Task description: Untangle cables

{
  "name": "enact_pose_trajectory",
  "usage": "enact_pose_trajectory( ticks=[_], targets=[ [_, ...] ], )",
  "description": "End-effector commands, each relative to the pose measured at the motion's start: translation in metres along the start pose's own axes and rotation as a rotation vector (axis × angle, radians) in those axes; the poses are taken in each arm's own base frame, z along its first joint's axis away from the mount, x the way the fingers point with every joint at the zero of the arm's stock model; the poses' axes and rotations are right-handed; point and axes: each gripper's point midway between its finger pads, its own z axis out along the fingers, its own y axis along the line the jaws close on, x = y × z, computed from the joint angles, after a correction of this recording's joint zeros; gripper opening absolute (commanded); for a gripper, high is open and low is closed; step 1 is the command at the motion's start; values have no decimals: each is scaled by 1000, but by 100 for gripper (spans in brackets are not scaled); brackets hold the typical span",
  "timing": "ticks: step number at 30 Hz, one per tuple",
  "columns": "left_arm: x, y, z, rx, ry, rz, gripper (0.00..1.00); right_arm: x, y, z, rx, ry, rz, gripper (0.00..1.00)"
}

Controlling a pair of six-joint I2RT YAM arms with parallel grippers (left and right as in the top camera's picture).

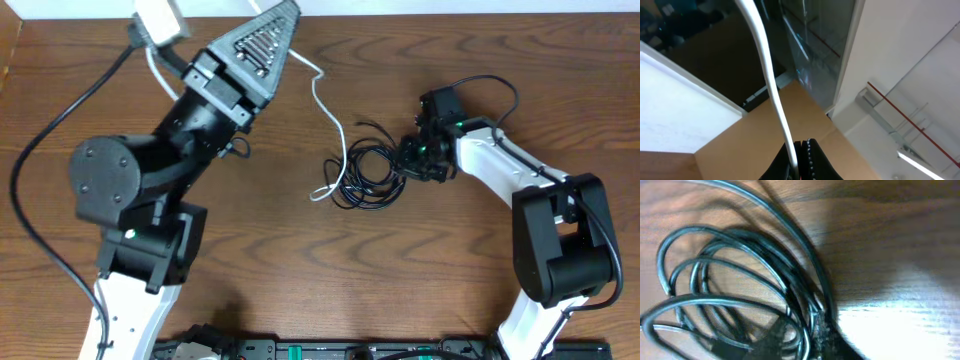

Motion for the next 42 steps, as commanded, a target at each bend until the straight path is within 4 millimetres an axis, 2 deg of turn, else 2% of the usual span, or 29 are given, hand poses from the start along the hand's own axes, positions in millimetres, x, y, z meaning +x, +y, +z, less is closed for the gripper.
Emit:
enact_pose_trajectory(
  ticks=[1,4,7,10,16,21,24,29,36,40,42],
  targets=[
    [-6,-4,-2,-19,-13,2,7,4,29,-15,-181,51,-105,41],
    [-2,14,0,-80,3,-29,7,4,37,-33,-246,52,-143,68],
    [1,28,2,-118,14,-49,8,4,46,-61,-290,14,-205,99],
    [2,36,5,-135,19,-63,8,12,71,-99,-399,-44,-405,99],
    [2,40,6,-143,21,-71,7,52,140,-195,-674,-205,-748,99],
    [3,41,6,-148,21,-91,7,84,180,-238,-764,-326,-941,99],
    [4,44,5,-161,24,-98,8,102,195,-245,-796,-339,-1005,99],
    [4,44,5,-159,24,-106,7,109,203,-233,-753,-339,-1023,99],
    [8,44,5,-159,43,-166,7,81,199,-202,-581,-405,-980,99],
    [11,42,5,-155,57,-172,7,70,209,-192,-604,-425,-994,99],
    [11,42,5,-155,57,-172,8,67,214,-189,-630,-428,-992,89]
  ],
)
